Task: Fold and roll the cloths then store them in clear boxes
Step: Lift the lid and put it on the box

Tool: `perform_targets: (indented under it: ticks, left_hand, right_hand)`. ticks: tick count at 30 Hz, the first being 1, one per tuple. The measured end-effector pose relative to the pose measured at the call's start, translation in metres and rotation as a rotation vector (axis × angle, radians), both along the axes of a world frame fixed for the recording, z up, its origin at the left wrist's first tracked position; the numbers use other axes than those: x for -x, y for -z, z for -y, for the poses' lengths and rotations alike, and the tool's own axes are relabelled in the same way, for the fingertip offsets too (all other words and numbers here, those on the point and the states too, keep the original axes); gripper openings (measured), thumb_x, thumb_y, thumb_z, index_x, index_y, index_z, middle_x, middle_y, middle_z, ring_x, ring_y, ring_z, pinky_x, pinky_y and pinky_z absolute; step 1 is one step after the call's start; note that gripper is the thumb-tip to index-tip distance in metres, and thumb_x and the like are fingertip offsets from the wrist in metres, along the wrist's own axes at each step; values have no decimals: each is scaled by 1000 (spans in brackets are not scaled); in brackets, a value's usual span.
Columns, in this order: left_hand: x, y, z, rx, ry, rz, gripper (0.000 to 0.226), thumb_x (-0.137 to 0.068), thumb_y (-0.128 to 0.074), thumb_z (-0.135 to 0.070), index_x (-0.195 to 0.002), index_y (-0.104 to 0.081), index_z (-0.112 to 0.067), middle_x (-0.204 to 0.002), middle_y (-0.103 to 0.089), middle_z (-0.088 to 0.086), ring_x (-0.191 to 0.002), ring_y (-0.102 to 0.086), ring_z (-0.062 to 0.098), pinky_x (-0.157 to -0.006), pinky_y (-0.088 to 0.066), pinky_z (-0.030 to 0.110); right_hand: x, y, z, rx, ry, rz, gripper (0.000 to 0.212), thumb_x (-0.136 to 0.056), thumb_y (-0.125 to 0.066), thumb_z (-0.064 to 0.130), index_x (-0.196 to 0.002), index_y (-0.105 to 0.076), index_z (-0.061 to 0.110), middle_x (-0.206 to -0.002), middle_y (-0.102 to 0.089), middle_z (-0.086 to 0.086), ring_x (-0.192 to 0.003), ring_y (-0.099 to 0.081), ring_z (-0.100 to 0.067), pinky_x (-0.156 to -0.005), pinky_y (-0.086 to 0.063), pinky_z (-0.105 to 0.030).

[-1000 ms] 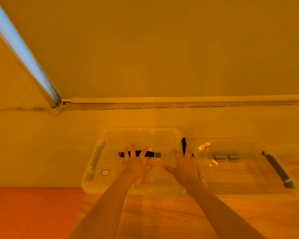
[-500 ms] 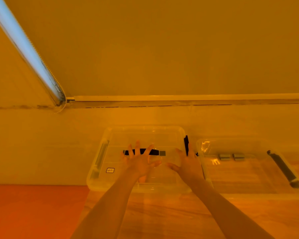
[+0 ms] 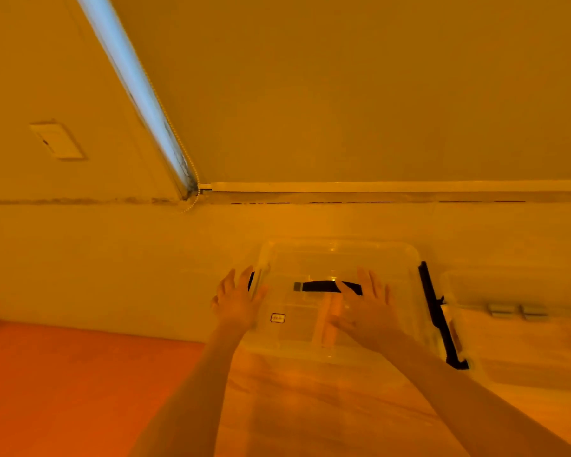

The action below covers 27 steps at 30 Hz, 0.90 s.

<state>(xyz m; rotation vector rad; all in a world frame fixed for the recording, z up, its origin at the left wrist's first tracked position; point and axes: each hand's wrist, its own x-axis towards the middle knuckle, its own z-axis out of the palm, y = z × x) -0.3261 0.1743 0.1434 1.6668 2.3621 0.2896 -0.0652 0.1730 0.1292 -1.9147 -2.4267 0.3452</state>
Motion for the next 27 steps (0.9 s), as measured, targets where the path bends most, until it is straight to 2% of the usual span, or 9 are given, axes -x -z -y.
perform_targets:
  ticks: [2,5,9,13,14,16,18,19,27]
  left_hand:
    - [10,6,4,49,-4,111,72,-88,-37,-64,-149,-7,-38,-158,-1,6,-143,-7,37,-111,-19,60]
    - [17,18,3,80,6,251,79,-83,-44,-67,-147,-3,-42,-158,1,7,-143,-4,39,-110,-21,63]
    - [20,28,-2,70,-30,529,97,-56,-53,-85,-137,-6,-61,-154,-8,-5,-133,-31,42,-88,-48,60]
    - [25,44,-7,89,-34,603,96,-58,-61,-79,-138,-12,-58,-151,-19,-2,-119,-47,41,-73,-58,52]
    - [27,47,-10,107,-39,588,99,-53,-57,-85,-136,-11,-60,-151,-21,-1,-120,-46,42,-74,-57,53]
    - [22,38,-9,127,-19,504,100,-51,-48,-92,-137,-7,-60,-153,-18,1,-129,-36,44,-89,-48,60]
    - [14,22,-3,134,23,345,89,-72,-46,-79,-145,-6,-47,-157,-8,6,-139,-15,42,-109,-26,59]
    - [13,18,-1,118,40,274,84,-80,-46,-71,-147,-6,-41,-157,-6,8,-142,-9,40,-111,-19,56]
    - [-5,12,-5,53,79,36,79,-84,-42,-69,-148,-7,-40,-155,-16,9,-138,-21,36,-105,-33,49]
  right_hand:
    - [8,4,1,22,-10,18,92,-63,-7,87,-145,3,46,-157,14,-9,-143,15,-33,-105,16,-56]
    - [8,5,2,19,-30,53,98,-55,7,91,-142,11,48,-157,11,-7,-143,14,-33,-103,17,-58]
    - [8,5,2,19,-35,52,99,-45,22,91,-134,20,49,-157,10,-5,-143,15,-32,-106,14,-60]
    - [7,7,2,7,-33,60,97,-46,22,90,-134,20,48,-158,10,-5,-143,15,-30,-109,11,-62]
    - [7,8,2,7,-32,59,97,-47,22,91,-134,21,49,-158,10,-4,-143,15,-30,-109,11,-62]
    - [7,9,1,3,-33,58,96,-47,21,91,-134,20,50,-158,10,-5,-143,15,-30,-108,12,-61]
    - [8,8,1,0,-33,57,97,-46,22,91,-134,20,49,-158,9,-5,-143,15,-30,-107,14,-59]
    - [7,8,1,1,-34,55,98,-46,22,91,-134,19,49,-158,9,-5,-143,15,-30,-107,14,-59]
    - [7,5,2,2,-37,60,98,-44,24,90,-133,21,49,-157,11,-5,-143,15,-31,-107,14,-58]
